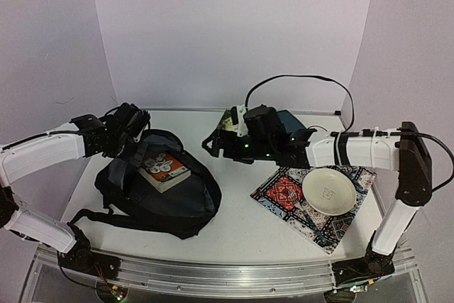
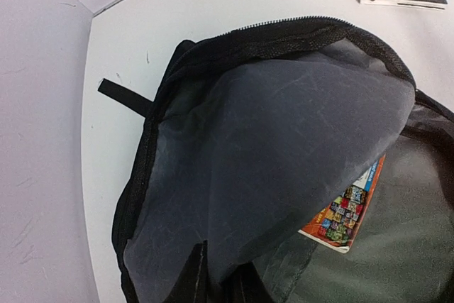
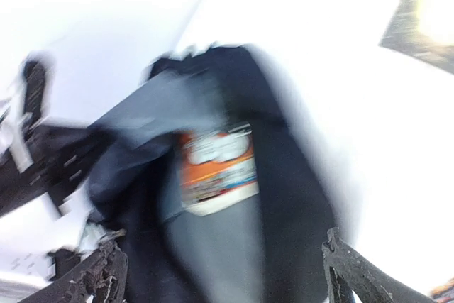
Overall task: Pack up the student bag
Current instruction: Place the largest pocket of the bag in the student bag, then move the book to the center of the board.
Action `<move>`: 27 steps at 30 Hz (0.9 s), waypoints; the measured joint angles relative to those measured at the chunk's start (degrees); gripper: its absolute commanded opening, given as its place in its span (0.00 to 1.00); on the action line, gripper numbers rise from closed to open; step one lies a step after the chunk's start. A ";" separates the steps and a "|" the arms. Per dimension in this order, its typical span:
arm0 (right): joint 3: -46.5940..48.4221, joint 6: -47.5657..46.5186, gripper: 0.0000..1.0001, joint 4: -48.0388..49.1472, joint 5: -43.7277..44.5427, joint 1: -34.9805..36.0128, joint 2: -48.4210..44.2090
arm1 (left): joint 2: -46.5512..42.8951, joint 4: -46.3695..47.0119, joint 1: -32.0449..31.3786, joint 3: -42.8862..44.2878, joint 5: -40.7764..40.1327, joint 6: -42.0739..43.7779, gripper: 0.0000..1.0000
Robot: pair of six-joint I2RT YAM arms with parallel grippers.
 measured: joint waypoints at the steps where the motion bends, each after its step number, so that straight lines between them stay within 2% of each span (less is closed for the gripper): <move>1: -0.80 -0.48 0.95 -0.29 0.63 -1.57 -0.20 | 0.00 0.04 0.01 -0.36 -0.54 -0.13 0.18; 4: -2.31 -1.68 0.93 -1.65 2.78 -6.07 -0.19 | -0.04 0.09 0.03 -0.60 -1.20 -0.98 0.39; 5: -2.42 -2.02 0.92 -2.07 3.42 -7.44 -0.13 | -0.20 0.20 0.08 -0.60 -1.10 -1.20 0.43; 10: -1.87 -3.51 0.89 -2.46 6.13 -12.64 1.81 | -2.10 1.46 0.37 -0.46 1.61 -3.04 0.57; 15: 2.26 -4.15 0.83 -2.70 6.17 -16.03 8.83 | -2.36 2.24 0.67 2.77 4.01 -5.70 0.74; 20: 7.26 -4.20 0.70 -2.99 5.23 -18.54 16.16 | -2.53 4.93 1.36 8.21 6.08 -7.98 0.84; 27: 14.16 -3.02 0.54 -2.98 2.43 -21.17 23.92 | -2.03 9.70 2.93 11.18 7.67 -9.31 0.89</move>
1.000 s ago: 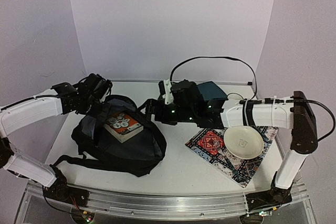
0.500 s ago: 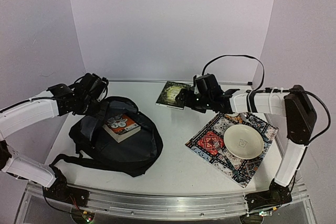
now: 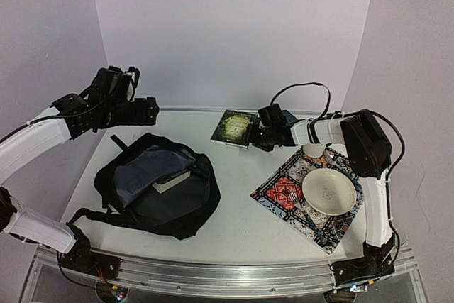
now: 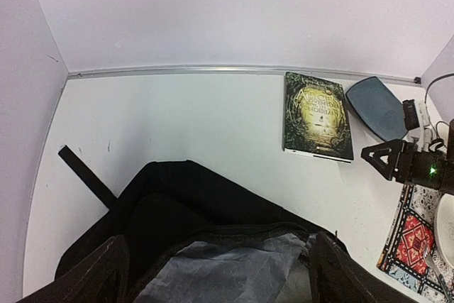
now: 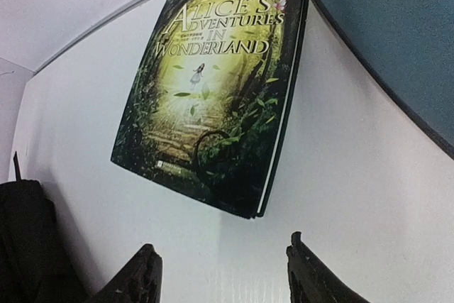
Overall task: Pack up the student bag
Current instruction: Move the book to the center of the board.
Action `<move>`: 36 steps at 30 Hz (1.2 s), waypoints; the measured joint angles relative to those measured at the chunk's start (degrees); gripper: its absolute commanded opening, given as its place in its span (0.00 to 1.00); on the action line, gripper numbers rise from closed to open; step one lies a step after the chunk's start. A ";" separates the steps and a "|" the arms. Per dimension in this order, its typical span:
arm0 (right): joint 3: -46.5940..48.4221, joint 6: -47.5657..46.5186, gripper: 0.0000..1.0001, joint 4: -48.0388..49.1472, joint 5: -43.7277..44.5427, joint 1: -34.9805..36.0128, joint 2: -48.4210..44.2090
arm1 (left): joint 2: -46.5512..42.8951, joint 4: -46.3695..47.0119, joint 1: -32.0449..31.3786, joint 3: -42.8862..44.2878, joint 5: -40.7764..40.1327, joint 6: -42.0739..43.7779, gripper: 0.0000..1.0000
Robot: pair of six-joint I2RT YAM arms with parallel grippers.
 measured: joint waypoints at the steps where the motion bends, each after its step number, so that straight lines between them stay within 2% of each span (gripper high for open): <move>1: 0.87 0.27 0.52 0.00 -0.51 -0.26 0.96 | 0.45 0.57 0.18 0.00 0.30 -0.13 0.90; 13: 8.32 3.07 0.41 0.10 -4.75 -2.59 9.65 | 6.60 3.93 1.54 -1.03 4.33 -1.19 0.90; 20: 11.80 4.35 0.27 0.54 -7.02 -3.05 13.17 | 8.05 5.24 1.78 -1.38 7.27 -1.75 0.90; 24: 13.04 4.93 0.25 1.34 -8.56 -3.16 14.32 | 8.86 5.66 1.78 -1.38 8.83 -1.74 0.90; 32: 13.04 6.79 0.00 2.03 -9.61 -3.34 14.39 | 8.98 6.09 1.78 -1.87 11.08 -1.71 0.89; 36: 13.04 7.85 0.00 2.27 -9.96 -3.68 14.40 | 10.61 6.83 1.80 -1.92 14.92 -1.73 0.89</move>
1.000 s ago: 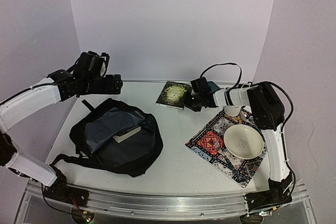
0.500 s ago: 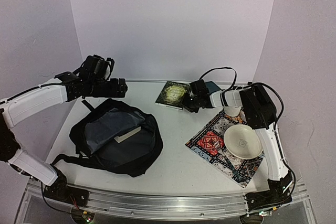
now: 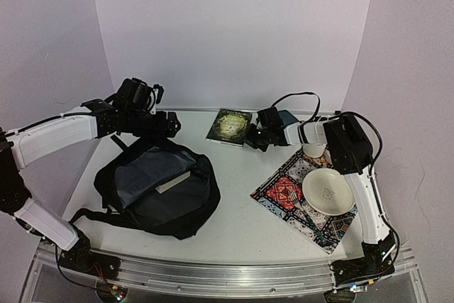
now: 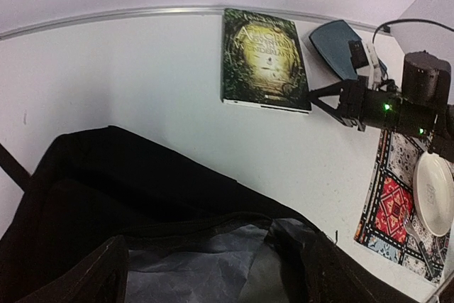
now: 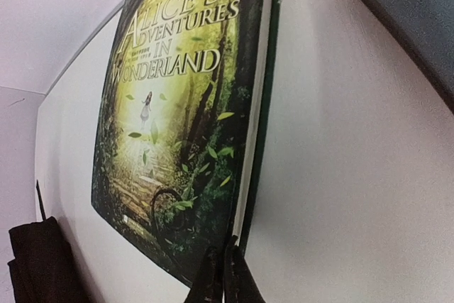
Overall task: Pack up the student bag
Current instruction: Move the book to the center of the board.
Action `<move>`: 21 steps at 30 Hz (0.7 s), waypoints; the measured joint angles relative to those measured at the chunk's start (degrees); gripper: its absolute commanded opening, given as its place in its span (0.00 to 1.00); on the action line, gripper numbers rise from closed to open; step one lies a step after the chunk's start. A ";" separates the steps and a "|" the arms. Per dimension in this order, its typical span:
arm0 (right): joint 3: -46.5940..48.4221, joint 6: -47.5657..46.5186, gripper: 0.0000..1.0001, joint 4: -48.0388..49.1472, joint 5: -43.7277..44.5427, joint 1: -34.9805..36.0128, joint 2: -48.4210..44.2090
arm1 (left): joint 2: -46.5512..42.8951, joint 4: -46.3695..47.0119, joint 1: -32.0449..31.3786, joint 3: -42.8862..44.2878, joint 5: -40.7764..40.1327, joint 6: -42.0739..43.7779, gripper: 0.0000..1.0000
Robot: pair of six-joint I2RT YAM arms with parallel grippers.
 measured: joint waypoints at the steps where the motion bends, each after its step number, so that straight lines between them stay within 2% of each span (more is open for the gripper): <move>1: 0.00 0.00 0.00 0.00 -0.05 -0.06 0.00 | 0.74 0.12 0.00 0.01 1.14 -0.01 0.89; 6: -1.75 -0.21 0.00 1.57 -1.85 -0.14 -0.38 | 4.73 0.57 -0.16 0.21 6.57 -0.04 0.88; 10: -7.50 -0.68 0.00 3.03 -3.09 0.03 -3.78 | 8.03 0.61 -1.18 2.17 9.22 -0.02 0.88; 21: -20.13 -4.97 0.01 -4.33 -2.66 4.58 -15.07 | 13.91 2.07 -9.63 8.47 11.88 -0.12 0.87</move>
